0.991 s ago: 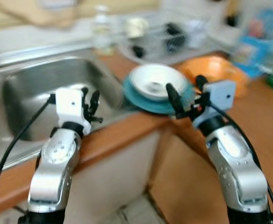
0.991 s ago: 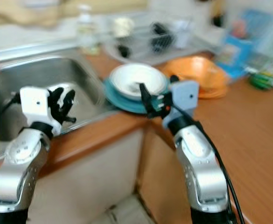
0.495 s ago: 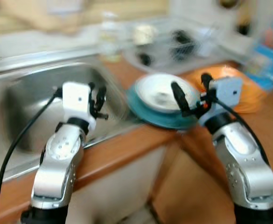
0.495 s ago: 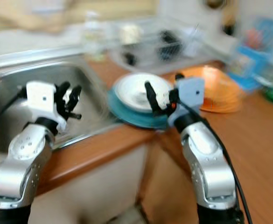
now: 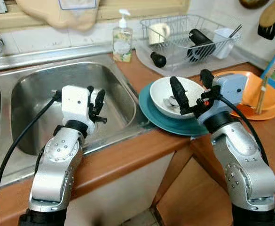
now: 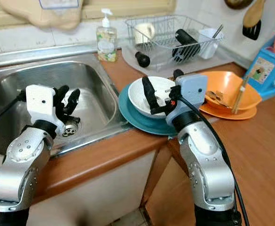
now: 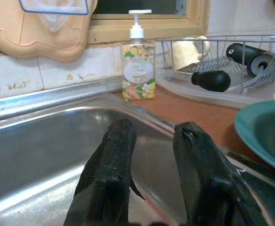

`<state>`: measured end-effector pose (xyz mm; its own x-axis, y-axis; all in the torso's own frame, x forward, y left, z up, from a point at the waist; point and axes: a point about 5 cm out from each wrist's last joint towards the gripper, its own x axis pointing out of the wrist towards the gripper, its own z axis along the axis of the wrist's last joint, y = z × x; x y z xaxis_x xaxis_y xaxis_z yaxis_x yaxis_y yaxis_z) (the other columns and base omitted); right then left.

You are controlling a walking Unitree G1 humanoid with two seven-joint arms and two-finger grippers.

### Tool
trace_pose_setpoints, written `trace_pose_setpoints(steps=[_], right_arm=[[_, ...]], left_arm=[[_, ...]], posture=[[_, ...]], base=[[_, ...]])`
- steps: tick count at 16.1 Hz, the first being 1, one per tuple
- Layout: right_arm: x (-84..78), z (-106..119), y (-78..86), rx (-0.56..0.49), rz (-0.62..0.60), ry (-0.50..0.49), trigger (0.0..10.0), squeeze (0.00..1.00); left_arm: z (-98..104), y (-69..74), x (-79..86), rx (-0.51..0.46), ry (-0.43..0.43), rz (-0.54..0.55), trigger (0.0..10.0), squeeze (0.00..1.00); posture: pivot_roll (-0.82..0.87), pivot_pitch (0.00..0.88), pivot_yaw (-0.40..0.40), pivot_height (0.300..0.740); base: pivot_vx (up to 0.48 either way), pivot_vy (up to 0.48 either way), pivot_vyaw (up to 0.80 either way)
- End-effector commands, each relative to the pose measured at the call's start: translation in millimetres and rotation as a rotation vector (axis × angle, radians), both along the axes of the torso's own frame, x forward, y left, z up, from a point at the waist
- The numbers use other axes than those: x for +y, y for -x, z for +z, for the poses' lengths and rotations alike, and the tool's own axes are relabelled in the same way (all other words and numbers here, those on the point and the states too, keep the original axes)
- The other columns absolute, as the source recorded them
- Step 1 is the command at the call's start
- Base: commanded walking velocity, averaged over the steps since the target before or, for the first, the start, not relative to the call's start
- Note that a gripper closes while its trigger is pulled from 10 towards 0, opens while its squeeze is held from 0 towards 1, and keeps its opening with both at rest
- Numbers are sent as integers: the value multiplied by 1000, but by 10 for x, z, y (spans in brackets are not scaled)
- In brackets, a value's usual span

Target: Kitchen organization

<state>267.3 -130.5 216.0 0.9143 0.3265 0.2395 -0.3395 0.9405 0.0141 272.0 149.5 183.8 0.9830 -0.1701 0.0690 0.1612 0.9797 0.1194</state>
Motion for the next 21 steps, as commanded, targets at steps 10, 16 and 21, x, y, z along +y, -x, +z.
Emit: trace_pose_setpoints(steps=[10,16,21], right_arm=[[-408,70,-70,-11,-44,42,10000,1000],[-716,22,64,56,56,141,10000,1000],[-967,22,281,131,135,217,10000,0]], left_arm=[[21,-26,79,-22,-46,-139,10000,0],[0,46,63,23,-96,-402,10000,0],[-37,134,-11,73,-87,-567,10000,0]], posture=[[-202,0,-9,740],[-231,0,10,740],[-231,0,11,740]], base=[[0,0,0],[0,0,0],[0,0,0]])
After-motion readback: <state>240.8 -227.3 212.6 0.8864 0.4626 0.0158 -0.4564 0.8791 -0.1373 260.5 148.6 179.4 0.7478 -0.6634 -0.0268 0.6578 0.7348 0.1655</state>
